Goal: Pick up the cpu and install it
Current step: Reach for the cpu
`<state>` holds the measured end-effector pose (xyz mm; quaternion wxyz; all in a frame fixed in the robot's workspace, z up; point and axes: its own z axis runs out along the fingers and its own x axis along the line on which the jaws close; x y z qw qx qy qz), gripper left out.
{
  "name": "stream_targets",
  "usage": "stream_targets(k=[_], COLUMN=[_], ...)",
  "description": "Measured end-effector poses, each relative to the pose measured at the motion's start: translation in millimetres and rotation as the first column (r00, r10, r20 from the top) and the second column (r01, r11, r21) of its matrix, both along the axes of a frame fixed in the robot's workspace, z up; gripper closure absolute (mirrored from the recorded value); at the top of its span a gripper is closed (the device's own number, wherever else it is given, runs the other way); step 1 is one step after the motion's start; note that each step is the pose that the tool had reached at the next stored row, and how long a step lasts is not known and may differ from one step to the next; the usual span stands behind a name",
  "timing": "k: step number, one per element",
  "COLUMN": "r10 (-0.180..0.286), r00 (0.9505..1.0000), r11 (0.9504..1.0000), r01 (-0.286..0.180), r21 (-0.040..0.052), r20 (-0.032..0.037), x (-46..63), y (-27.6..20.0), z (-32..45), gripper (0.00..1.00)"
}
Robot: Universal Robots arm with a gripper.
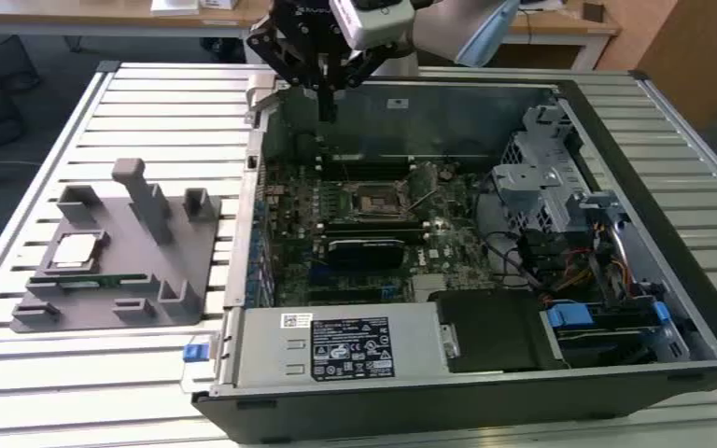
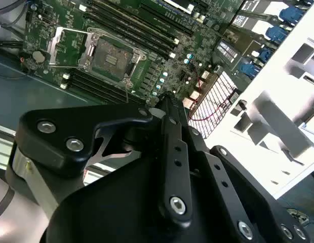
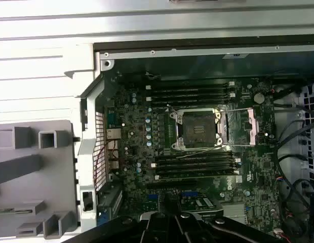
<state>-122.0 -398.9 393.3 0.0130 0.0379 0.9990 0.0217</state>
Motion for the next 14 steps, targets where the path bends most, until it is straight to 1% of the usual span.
stream_targets(k=[14], r10=[0.0], r00=[1.0], r11=[1.0], r01=[0.0], r21=[0.0], r20=[0.0], x=[-3.7], y=[0.0], z=[0.0], gripper=[0.89])
